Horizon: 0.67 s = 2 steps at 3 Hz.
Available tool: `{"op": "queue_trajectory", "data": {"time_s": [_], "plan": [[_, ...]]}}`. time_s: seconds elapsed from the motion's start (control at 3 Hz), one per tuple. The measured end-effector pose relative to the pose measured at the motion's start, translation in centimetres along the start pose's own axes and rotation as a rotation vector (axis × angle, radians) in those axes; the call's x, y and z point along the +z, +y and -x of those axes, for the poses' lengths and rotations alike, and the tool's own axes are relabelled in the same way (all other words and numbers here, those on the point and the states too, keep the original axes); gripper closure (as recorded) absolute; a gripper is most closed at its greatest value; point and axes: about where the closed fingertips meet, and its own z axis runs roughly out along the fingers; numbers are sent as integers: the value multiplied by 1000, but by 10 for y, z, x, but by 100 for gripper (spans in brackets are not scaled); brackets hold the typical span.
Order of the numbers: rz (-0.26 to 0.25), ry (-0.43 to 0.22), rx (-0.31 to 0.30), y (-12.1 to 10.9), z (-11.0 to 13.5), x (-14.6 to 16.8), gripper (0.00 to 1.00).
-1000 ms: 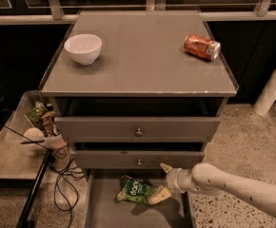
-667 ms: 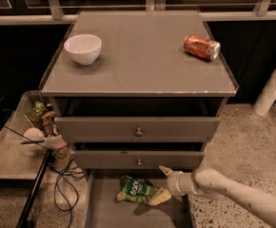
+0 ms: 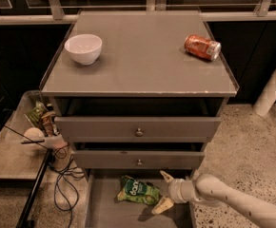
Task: Pick green rice chip bag from bottom drawer and place on counter
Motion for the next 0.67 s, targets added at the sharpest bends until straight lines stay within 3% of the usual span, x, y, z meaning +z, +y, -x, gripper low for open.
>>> {"op": "queue_trajectory", "data": {"time_s": [0.67], "plan": [[24, 6, 36, 10, -8, 8, 0]]}}
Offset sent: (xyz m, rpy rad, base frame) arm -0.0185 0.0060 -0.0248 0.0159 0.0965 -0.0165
